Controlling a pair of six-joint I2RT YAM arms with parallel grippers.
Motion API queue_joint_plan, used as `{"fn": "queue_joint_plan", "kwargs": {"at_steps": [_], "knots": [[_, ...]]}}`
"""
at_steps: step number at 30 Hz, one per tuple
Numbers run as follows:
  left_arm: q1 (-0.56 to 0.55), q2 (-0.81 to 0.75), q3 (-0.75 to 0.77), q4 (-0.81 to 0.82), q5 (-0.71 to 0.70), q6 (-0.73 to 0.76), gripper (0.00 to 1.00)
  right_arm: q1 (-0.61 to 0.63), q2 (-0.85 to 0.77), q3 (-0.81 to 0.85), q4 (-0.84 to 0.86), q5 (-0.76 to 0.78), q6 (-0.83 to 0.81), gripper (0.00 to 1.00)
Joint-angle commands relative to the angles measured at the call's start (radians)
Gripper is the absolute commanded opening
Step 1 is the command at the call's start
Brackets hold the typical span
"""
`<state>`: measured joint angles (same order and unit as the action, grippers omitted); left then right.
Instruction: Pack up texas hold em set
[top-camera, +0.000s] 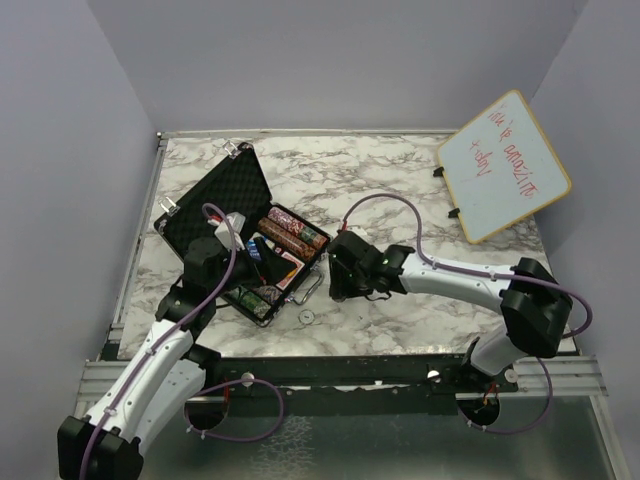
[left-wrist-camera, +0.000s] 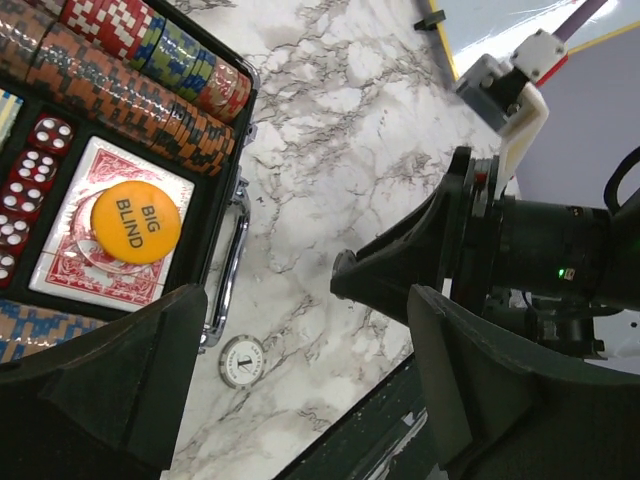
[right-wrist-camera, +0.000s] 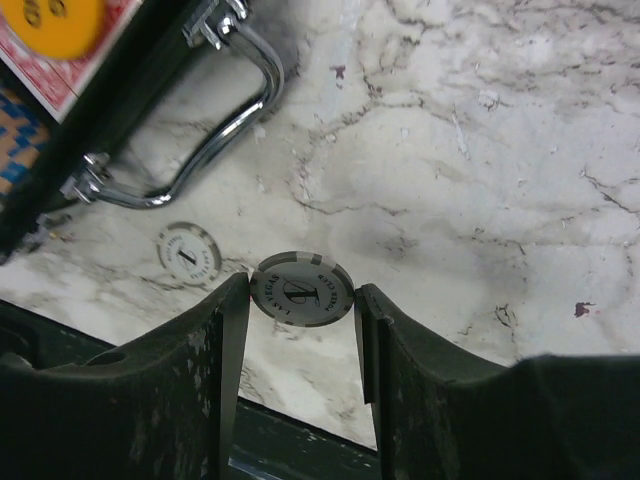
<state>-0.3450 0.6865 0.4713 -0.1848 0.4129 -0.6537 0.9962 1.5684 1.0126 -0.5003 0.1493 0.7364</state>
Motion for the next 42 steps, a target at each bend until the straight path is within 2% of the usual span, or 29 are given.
{"fn": "queue_joint_plan", "kwargs": {"at_steps": [1, 5, 12, 21, 26, 31, 35, 42], "knots": [[-0.033, -0.019, -0.052, 0.099, 0.017, -0.060, 0.90, -0.030, -0.061, 0.012, 0.083, 0.021, 0.128, 0.50], [-0.098, -0.008, -0.090, 0.172, -0.013, -0.076, 0.99, -0.052, -0.091, 0.005, 0.116, 0.022, 0.218, 0.49], [-0.214, 0.074, -0.109, 0.284, -0.073, -0.103, 0.98, -0.070, -0.126, -0.016, 0.188, 0.013, 0.378, 0.49], [-0.261, 0.128, -0.113, 0.386, -0.166, -0.163, 0.75, -0.080, -0.148, -0.046, 0.276, -0.019, 0.533, 0.49], [-0.262, 0.142, -0.044, 0.340, -0.222, -0.111, 0.63, -0.080, -0.146, -0.052, 0.315, -0.065, 0.595, 0.49], [-0.262, 0.195, -0.027, 0.352, -0.207, -0.110, 0.56, -0.083, -0.161, -0.078, 0.368, -0.097, 0.648, 0.49], [-0.262, 0.220, -0.043, 0.426, -0.179, -0.144, 0.52, -0.084, -0.148, -0.064, 0.374, -0.128, 0.644, 0.49], [-0.262, 0.219, -0.041, 0.416, -0.209, -0.148, 0.38, -0.095, -0.149, -0.068, 0.387, -0.140, 0.647, 0.49]]}}
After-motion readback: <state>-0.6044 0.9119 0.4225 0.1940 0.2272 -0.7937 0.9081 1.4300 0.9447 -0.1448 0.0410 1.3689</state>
